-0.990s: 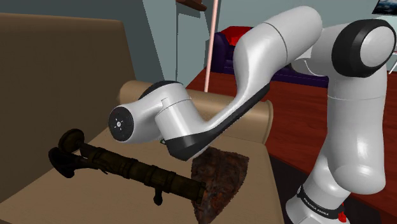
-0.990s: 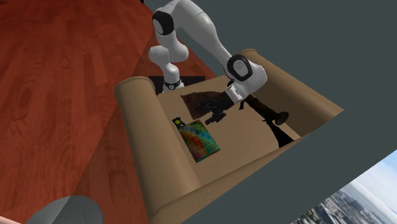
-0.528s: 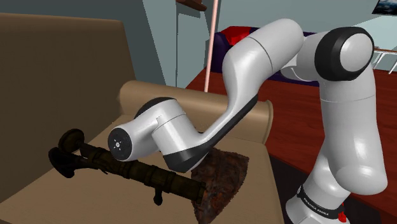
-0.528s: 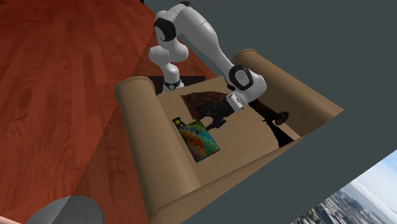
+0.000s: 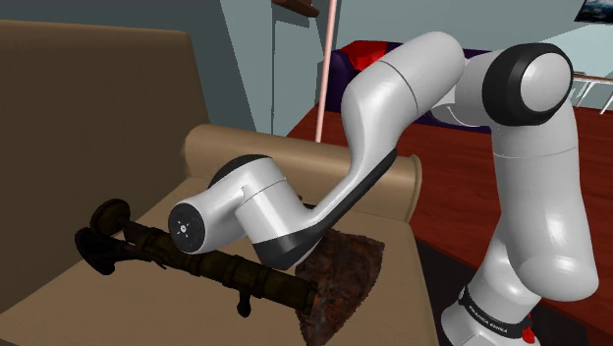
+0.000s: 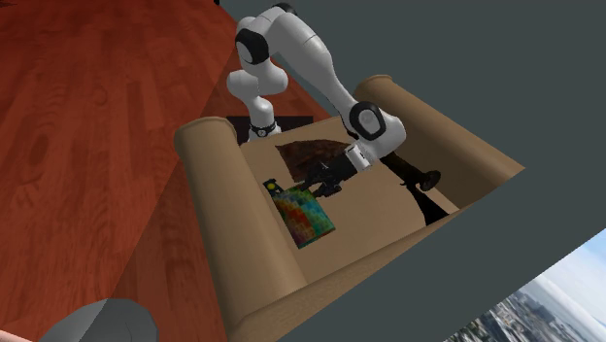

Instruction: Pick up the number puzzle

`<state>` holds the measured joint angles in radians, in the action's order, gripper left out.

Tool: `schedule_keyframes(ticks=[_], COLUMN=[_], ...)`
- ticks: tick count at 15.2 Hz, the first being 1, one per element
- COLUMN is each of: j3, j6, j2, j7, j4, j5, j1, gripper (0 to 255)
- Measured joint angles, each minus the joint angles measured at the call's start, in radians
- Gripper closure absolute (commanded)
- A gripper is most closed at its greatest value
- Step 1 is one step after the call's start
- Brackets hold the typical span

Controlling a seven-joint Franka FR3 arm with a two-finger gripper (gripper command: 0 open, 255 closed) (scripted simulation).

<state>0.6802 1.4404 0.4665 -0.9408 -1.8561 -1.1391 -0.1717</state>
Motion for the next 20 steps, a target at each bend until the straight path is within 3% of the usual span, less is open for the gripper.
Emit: schedule_keyframes(ticks=[20], j3=[0.029], j6=[-0.052], j2=[-0.108], j7=[0.127], j4=[0.047], j5=[0.047], j1=[0.017], gripper=[255])
